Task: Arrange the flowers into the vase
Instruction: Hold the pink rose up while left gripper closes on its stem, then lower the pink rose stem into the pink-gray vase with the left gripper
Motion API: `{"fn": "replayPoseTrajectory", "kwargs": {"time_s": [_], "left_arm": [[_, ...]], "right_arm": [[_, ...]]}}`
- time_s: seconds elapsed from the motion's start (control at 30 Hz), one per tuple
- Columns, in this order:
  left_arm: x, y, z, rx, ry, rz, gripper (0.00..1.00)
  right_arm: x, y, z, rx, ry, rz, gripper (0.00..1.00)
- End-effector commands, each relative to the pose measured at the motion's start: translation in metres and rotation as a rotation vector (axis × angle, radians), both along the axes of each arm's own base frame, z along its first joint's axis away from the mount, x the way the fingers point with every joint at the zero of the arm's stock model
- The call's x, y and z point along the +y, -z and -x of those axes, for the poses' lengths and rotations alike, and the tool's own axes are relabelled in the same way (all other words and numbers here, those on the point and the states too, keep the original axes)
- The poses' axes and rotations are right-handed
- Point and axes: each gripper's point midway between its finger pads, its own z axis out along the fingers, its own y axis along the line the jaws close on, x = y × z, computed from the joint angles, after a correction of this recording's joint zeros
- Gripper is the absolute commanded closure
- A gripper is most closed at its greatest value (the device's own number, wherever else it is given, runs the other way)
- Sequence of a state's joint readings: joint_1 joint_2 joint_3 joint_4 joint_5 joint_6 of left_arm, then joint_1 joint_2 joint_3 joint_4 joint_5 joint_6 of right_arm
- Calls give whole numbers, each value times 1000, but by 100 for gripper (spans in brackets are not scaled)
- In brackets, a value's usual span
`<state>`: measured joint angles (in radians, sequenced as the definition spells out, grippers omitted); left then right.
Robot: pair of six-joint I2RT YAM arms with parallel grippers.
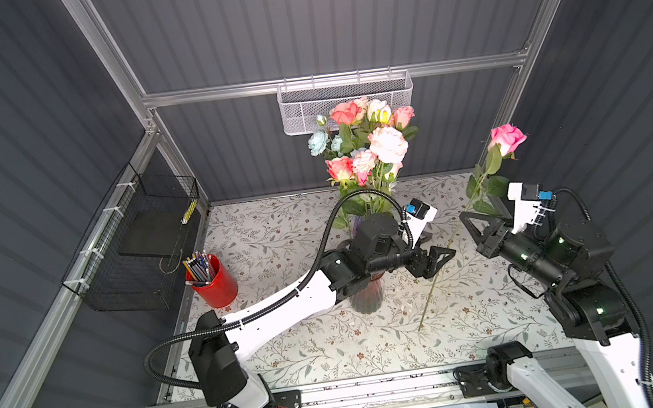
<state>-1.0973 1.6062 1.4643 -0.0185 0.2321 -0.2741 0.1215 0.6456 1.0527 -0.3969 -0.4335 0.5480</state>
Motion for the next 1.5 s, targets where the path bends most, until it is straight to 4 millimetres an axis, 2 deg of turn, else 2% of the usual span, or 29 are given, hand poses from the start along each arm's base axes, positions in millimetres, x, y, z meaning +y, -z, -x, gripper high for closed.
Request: {"fn": "replayPoseTrajectory", "kwargs": {"time_s": [0.0, 0.07, 0.2, 0.3, 0.43, 0.47, 0.5, 0.57, 0.63, 0.67, 0.77, 0.9, 1.07, 1.23, 1.37, 1.47], "left_arm": [[-6, -22, 6, -11, 36, 51, 33], [-8, -20, 6, -6, 43, 50, 41], [-10, -19, 7, 0, 53, 49, 69], [-11, -20, 8, 4, 57, 52, 85], [-10, -21, 8, 4, 53, 55, 98], [-10, -22, 7, 4, 47, 58, 100], [-10, -22, 7, 4, 45, 57, 100], [-8, -24, 6, 1, 34, 61, 100], [-4, -30, 2, -3, -2, 68, 100], [0, -33, 0, -9, -20, 69, 100], [16, -49, -8, -54, -97, 72, 100], [46, -83, -9, -146, -170, 103, 100], [95, -133, -3, -307, -261, 151, 100], [143, -169, -6, -457, -408, 223, 100], [169, -164, -17, -557, -553, 267, 100], [177, -152, -28, -572, -644, 288, 100]], "right_arm": [[7, -7, 8, -29, -50, -24, 100], [8, -6, 9, -27, -57, -25, 100], [10, -4, 9, -22, -66, -35, 100], [11, -4, 9, -22, -73, -41, 100], [14, -6, 10, -24, -91, -47, 100], [15, -6, 11, -25, -97, -49, 97], [16, -6, 11, -23, -101, -49, 88], [13, -6, 12, -23, -87, -48, 62], [9, -6, 12, -27, -57, -23, 49], [5, -5, 11, -30, -37, -12, 45], [1, -8, 16, -58, -14, -1, 39], [-3, -11, 22, -88, 6, 10, 35], [-10, 1, 15, -51, 54, 35, 31], [-9, 8, 5, -29, 57, 32, 30], [-9, 12, 1, -15, 61, 37, 29], [-9, 15, -1, -9, 59, 42, 29]]}}
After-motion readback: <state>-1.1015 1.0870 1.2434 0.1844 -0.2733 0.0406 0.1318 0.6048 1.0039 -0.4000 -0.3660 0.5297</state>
